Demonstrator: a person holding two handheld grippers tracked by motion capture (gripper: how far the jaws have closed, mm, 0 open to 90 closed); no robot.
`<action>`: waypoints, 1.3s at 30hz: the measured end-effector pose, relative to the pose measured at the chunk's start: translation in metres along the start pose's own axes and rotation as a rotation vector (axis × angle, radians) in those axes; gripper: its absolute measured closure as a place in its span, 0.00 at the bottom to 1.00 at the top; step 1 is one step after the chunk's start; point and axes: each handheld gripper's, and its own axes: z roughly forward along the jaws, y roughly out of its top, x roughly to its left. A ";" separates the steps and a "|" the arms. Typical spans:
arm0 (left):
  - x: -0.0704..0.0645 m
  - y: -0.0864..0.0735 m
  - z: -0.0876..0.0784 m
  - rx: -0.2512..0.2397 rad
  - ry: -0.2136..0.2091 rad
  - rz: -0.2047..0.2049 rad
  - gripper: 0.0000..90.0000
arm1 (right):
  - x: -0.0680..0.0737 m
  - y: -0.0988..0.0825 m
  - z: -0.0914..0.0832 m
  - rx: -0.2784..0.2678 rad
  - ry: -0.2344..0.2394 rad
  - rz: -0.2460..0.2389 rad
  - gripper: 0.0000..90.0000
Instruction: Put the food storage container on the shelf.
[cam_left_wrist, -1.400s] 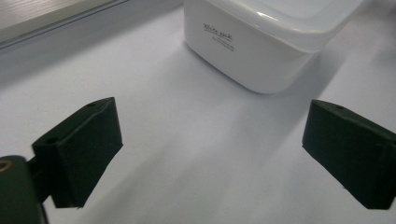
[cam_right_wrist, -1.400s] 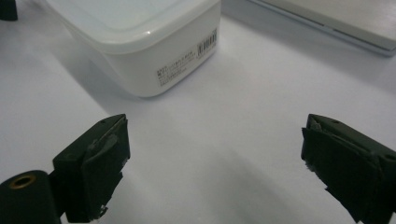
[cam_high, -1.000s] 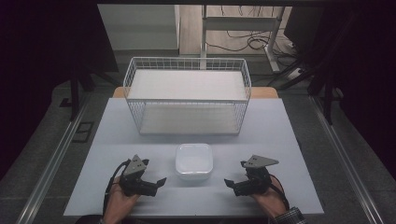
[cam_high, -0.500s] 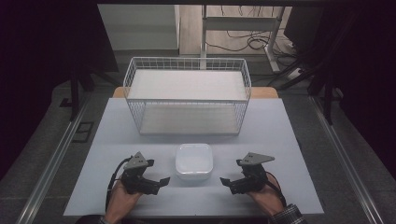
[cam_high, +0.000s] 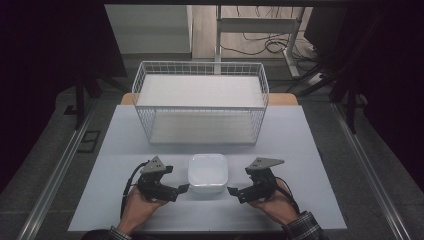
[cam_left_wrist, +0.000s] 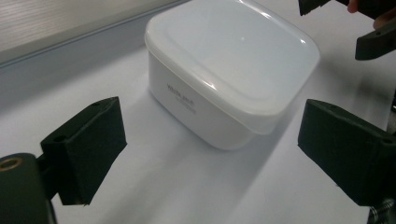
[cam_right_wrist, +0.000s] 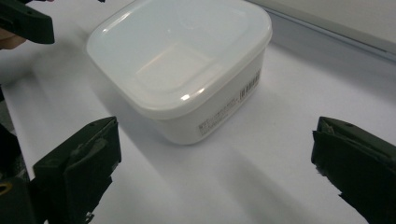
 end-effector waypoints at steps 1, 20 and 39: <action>0.000 0.001 0.002 0.000 0.002 0.003 0.08 | 0.000 0.002 0.001 -0.003 -0.001 -0.002 0.04; 0.014 0.021 0.039 0.035 -0.082 -0.013 0.09 | -0.007 0.036 0.045 0.048 0.052 0.024 0.10; 0.001 0.011 0.012 0.016 -0.114 -0.167 0.71 | -0.002 0.020 0.009 0.032 0.102 0.161 0.70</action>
